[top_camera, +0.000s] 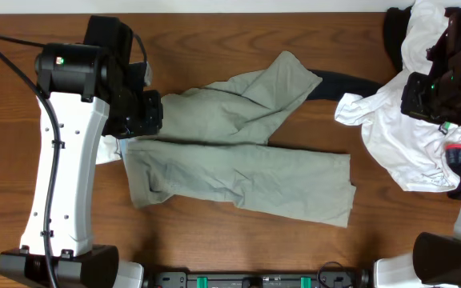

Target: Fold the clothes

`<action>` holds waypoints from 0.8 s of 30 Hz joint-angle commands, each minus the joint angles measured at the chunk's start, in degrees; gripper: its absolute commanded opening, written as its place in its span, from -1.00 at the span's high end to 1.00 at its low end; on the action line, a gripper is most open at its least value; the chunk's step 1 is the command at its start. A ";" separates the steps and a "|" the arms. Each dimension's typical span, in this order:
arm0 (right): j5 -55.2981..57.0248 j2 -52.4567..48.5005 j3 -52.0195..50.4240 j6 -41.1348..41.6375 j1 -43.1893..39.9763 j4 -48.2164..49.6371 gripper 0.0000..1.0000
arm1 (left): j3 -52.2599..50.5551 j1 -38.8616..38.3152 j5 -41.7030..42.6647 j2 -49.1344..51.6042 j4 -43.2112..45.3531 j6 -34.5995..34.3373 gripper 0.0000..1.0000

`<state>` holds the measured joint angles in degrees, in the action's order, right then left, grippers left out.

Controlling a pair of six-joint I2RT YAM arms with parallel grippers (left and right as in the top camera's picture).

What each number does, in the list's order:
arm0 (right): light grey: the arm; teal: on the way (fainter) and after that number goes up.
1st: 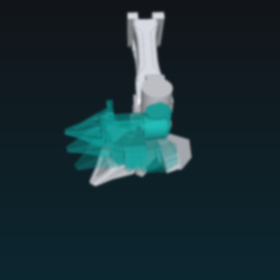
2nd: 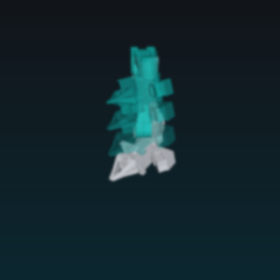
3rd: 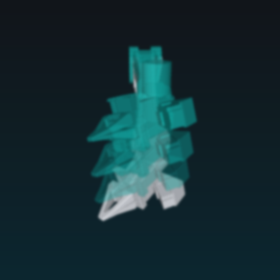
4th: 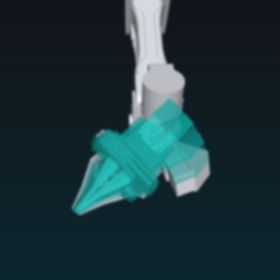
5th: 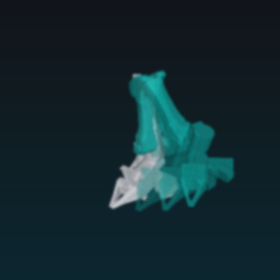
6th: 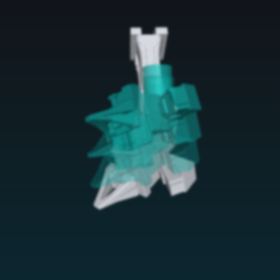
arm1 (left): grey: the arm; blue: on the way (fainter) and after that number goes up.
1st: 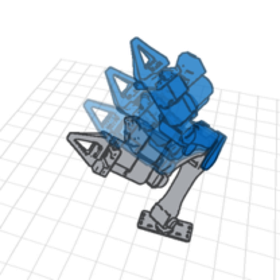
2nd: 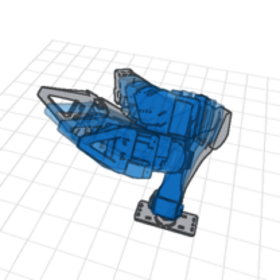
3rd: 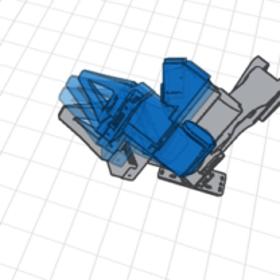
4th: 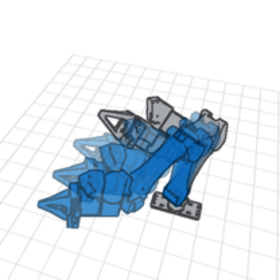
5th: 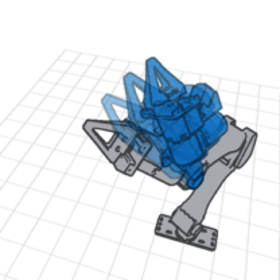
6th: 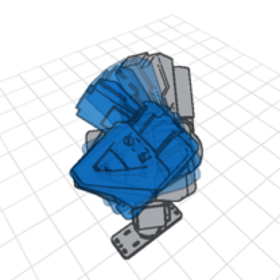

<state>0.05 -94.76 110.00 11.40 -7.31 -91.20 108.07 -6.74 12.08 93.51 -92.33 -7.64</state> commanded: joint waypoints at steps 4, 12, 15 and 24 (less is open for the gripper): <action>-6.12 0.98 -0.26 -4.35 0.63 1.53 0.82 | 0.26 0.24 0.57 -1.14 -3.32 0.11 0.24; -19.85 0.76 -0.31 -12.57 3.58 7.32 0.67 | -0.28 0.24 0.48 -0.68 6.82 0.11 -0.18; -19.78 -0.85 -0.31 -12.57 6.34 10.01 0.36 | -1.07 0.24 -1.07 0.20 9.03 0.07 -0.18; -19.37 -14.97 -0.31 -7.39 10.38 21.05 0.03 | -1.46 0.24 -1.14 3.80 8.68 0.07 -0.19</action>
<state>-18.92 -103.81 109.86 0.80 2.57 -71.75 107.28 -6.74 11.60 95.98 -83.50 -7.64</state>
